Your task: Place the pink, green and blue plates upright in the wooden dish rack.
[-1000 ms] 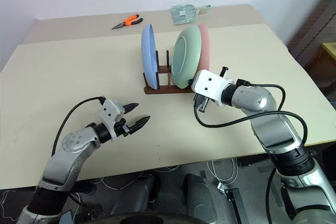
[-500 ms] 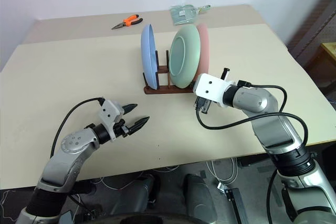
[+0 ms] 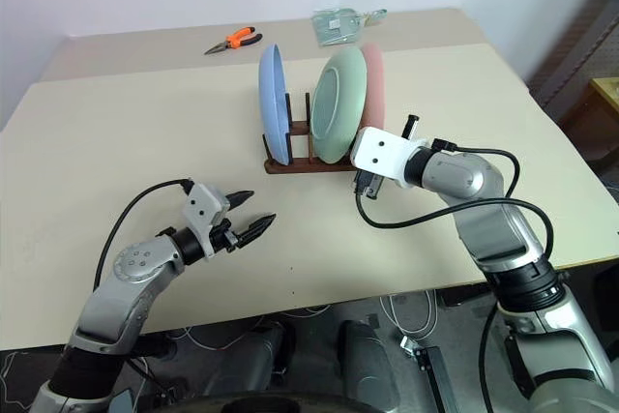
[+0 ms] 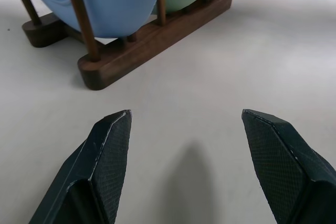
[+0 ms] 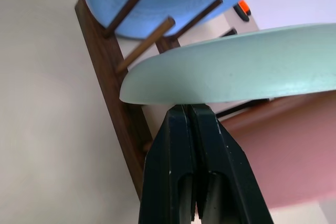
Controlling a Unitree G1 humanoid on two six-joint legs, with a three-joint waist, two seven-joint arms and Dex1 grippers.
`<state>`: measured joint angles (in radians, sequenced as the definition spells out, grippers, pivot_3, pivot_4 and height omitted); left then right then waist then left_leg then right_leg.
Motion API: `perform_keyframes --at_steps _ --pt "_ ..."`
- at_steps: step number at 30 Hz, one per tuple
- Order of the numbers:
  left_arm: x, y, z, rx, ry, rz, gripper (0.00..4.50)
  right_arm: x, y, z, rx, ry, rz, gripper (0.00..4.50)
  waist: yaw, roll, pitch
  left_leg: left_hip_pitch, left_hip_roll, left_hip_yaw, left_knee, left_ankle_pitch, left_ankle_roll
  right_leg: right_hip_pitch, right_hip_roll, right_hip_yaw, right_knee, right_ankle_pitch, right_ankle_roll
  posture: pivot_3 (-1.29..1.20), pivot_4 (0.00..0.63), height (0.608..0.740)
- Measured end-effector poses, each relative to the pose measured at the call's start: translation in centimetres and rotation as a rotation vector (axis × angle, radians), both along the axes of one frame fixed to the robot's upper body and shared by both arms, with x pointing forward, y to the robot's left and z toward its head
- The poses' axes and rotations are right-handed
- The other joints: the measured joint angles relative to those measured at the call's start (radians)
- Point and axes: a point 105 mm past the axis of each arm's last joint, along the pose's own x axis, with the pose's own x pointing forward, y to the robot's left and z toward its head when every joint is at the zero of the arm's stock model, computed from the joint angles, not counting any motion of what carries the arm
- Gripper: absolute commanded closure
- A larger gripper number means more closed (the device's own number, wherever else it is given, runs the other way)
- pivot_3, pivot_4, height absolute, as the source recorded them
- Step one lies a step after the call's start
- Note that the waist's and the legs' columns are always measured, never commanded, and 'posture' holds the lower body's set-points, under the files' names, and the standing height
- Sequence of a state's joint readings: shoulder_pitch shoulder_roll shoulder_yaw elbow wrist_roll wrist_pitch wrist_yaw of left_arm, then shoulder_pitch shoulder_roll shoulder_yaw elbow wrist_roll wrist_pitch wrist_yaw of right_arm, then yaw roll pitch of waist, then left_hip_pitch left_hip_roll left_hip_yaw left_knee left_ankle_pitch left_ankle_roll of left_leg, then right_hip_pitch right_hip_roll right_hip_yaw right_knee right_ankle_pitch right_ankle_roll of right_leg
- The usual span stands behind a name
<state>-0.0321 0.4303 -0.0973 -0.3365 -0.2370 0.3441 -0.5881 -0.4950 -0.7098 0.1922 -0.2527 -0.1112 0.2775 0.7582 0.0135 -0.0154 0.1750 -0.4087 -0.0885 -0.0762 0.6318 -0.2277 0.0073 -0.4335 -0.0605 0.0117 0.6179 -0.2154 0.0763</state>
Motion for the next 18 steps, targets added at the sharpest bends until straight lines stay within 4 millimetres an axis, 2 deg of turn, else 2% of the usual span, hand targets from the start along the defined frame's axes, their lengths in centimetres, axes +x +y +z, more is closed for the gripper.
perform_keyframes --at_steps 8,18 --pt "0.0 -0.1 -0.1 0.001 0.001 0.001 1.04 -0.4 0.8 0.3 0.007 0.0 0.042 4.48 0.0 0.0 0.0 0.0 0.0 0.0 0.0 0.0 0.0 0.0 0.0 0.0 0.0 0.0 0.0 0.0 0.15 0.729" --pt "0.0 -0.3 -0.1 -0.003 0.0 -0.001 1.04 -0.3 1.6 1.9 0.016 -0.047 0.067 4.48 0.0 0.0 0.0 0.0 0.0 0.0 0.0 0.0 0.0 0.0 0.0 0.0 0.0 0.0 0.0 0.0 0.15 0.729"
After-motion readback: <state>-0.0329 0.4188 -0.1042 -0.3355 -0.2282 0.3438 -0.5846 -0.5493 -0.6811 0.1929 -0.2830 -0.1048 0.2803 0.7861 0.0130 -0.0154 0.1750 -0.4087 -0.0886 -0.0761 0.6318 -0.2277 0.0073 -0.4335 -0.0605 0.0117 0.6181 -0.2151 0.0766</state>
